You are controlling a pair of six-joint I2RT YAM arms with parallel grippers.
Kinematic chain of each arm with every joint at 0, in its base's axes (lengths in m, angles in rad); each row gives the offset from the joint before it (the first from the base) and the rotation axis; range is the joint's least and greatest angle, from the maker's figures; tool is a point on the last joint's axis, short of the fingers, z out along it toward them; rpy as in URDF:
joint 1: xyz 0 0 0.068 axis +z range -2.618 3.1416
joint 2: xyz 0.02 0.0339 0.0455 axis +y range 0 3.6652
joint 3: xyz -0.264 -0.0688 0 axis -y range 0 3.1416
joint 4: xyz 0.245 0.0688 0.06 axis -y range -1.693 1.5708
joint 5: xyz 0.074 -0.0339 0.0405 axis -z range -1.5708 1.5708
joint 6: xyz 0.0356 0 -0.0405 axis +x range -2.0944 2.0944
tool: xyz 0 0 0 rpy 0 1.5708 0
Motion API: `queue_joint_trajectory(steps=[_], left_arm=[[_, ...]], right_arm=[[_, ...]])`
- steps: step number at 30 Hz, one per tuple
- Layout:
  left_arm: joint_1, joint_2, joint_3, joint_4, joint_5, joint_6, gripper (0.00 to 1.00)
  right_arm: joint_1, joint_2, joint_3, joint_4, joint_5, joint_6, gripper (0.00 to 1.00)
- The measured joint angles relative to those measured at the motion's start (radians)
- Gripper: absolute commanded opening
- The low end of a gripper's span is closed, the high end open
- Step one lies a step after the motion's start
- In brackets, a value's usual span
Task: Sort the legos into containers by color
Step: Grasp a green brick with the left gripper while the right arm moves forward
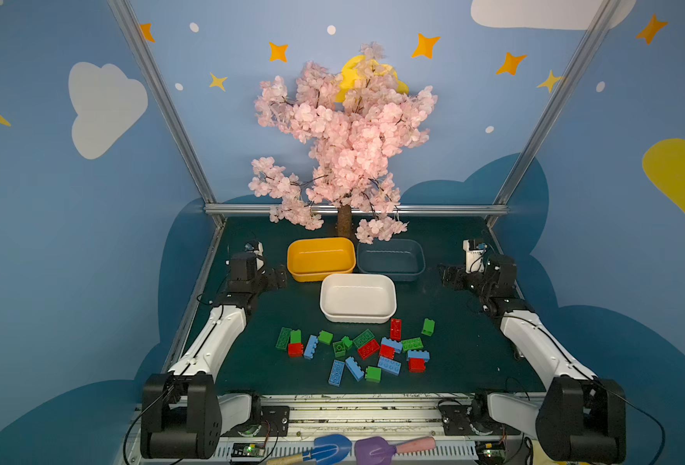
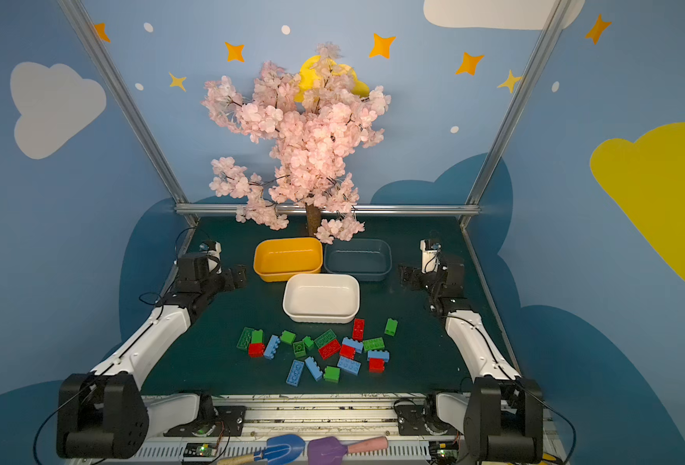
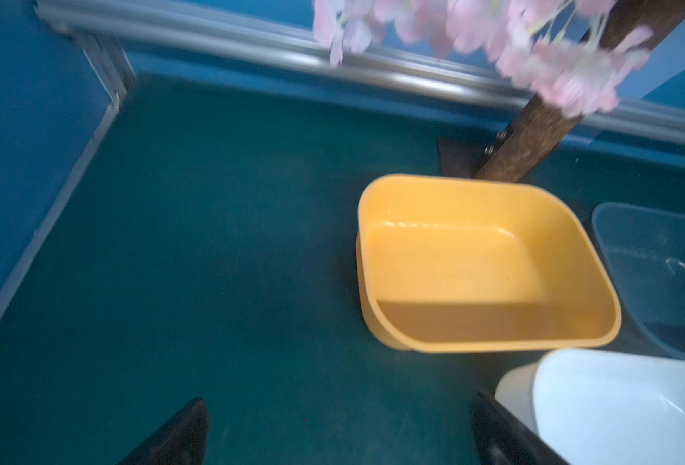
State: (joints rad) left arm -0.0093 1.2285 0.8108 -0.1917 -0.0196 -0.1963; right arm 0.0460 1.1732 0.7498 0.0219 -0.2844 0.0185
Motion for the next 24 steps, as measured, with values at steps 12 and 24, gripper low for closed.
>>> queue_joint_trajectory(steps=[12,24], left_arm=[[-0.132,-0.071,0.001,-0.476,0.117,-0.180,0.91],[-0.275,-0.180,-0.184,-0.594,-0.032,-0.400,0.69]], right_arm=[[0.140,-0.152,0.013,-0.263,-0.270,-0.045,0.93],[0.259,-0.224,0.023,-0.472,-0.319,-0.110,0.93]])
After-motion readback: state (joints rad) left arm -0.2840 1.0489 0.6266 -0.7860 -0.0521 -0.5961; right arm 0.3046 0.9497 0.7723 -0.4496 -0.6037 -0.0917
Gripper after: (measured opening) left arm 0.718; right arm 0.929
